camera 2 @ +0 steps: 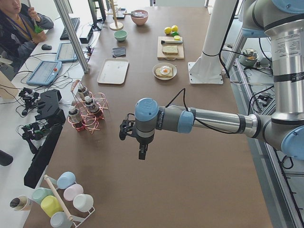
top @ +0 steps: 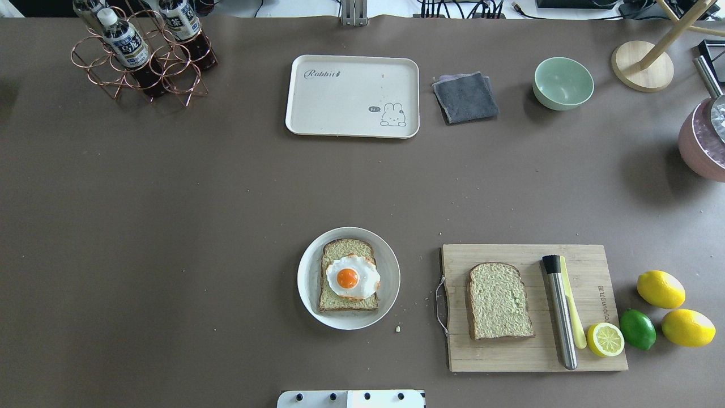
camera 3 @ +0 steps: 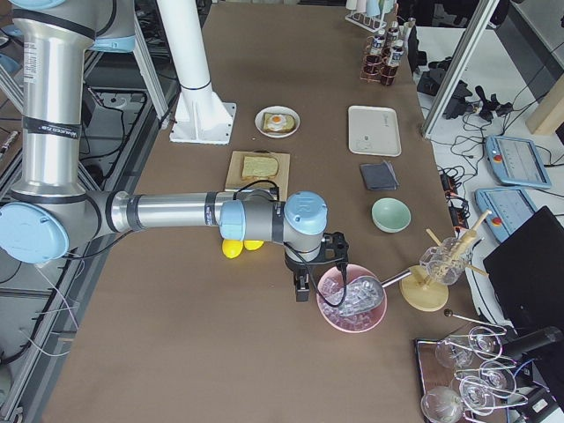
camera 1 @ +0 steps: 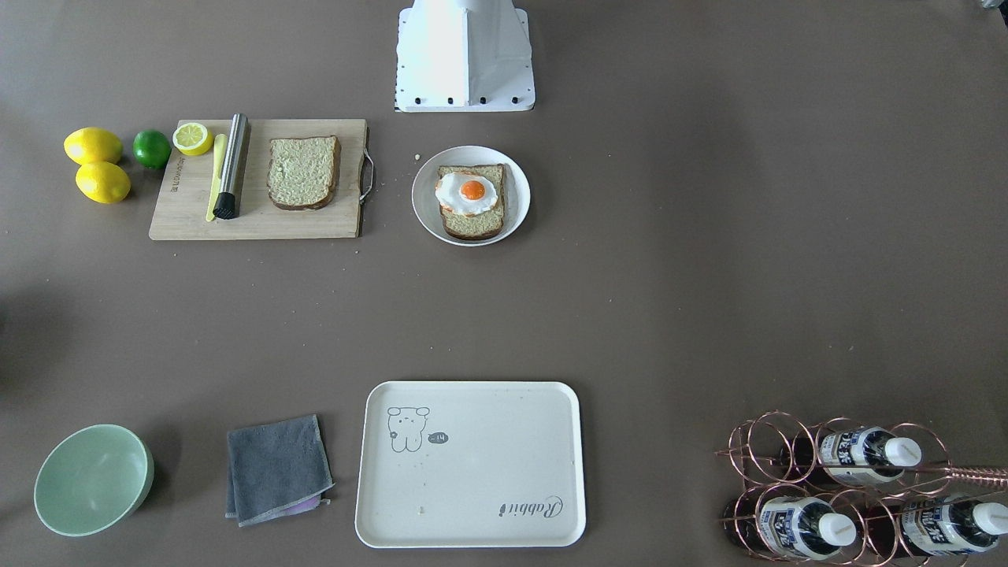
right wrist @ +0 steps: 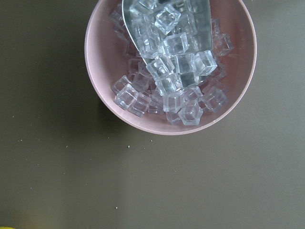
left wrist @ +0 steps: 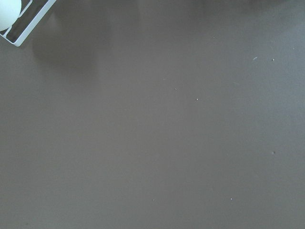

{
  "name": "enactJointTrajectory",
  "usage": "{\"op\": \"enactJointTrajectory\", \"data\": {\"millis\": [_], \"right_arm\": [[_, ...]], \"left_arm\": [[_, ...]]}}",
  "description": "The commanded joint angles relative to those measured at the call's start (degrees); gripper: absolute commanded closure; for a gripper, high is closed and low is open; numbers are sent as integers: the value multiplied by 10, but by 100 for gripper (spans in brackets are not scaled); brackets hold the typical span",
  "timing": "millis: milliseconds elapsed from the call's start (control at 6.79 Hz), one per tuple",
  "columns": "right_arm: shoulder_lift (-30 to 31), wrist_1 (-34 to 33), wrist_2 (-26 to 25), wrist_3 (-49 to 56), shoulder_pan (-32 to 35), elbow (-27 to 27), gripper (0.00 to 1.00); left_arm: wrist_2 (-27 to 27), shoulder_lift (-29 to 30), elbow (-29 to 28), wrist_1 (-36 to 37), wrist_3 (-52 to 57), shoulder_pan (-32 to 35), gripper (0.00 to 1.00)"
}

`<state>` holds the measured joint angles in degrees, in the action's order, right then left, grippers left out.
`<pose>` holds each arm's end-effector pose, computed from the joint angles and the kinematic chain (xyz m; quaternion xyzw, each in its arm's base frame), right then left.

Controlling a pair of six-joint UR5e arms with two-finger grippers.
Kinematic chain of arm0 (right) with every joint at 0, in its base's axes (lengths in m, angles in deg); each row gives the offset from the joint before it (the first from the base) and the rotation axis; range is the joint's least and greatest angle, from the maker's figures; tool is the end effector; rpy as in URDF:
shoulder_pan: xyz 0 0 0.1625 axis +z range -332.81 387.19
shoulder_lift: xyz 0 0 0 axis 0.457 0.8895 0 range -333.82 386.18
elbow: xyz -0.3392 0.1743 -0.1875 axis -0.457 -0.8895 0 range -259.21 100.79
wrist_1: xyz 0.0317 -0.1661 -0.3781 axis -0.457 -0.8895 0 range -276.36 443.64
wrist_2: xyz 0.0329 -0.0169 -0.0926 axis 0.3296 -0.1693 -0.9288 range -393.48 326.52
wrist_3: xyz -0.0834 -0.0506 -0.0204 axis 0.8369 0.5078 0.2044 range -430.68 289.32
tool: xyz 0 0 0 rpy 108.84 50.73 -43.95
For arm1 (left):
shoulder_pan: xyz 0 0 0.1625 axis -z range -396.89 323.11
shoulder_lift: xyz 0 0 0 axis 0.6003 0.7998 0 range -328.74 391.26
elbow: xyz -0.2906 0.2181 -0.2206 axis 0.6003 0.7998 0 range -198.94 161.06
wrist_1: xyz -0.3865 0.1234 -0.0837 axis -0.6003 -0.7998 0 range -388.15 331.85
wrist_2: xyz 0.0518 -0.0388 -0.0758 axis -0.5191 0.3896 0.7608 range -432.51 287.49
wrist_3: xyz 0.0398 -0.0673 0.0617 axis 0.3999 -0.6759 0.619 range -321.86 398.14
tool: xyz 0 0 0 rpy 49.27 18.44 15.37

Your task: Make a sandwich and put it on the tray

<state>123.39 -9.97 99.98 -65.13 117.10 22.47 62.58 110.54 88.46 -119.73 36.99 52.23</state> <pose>0.0640 -0.4386 0.6243 0.0245 -0.3694 -0.0485 0.9277 -0.0563 -0.4201 0.5898 0.0598 0.3835 0.0255 0.9212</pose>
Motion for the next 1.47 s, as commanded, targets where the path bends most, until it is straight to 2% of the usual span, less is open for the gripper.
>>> {"op": "enactJointTrajectory", "data": {"millis": [0, 147, 294, 442, 589, 736, 883, 1031, 1178, 1325], "right_arm": [[0, 0, 13, 0, -1, 7, 0], [-1, 1, 50, -16, -37, 21, 0], [-10, 2, 69, -106, -83, 46, 0], [-16, 5, 70, -251, -149, 99, 0], [-11, 47, 70, -362, -199, 144, 0], [-9, 111, 70, -443, -242, 152, 0], [-14, 191, 58, -578, -302, 155, 0], [-13, 280, 19, -690, -369, 155, 0], [-13, 316, -2, -756, -420, 154, 0], [-15, 317, -29, -761, -464, 154, 0]], "left_arm": [[1, 0, 0, 0, 0, -1, 2], [0, 0, -1, 0, 0, -2, 2], [3, 0, 0, -1, 0, -3, 3], [4, -2, 1, -1, -1, -4, 3], [4, -16, 3, -18, -2, -5, 3], [4, -25, 1, -42, -5, -7, 3], [5, -25, 3, -43, -5, -8, 3], [5, -25, 4, -45, -5, -8, 2], [5, -23, 4, -53, -6, -8, 2], [5, -23, 6, -57, -5, -9, 2]]}}
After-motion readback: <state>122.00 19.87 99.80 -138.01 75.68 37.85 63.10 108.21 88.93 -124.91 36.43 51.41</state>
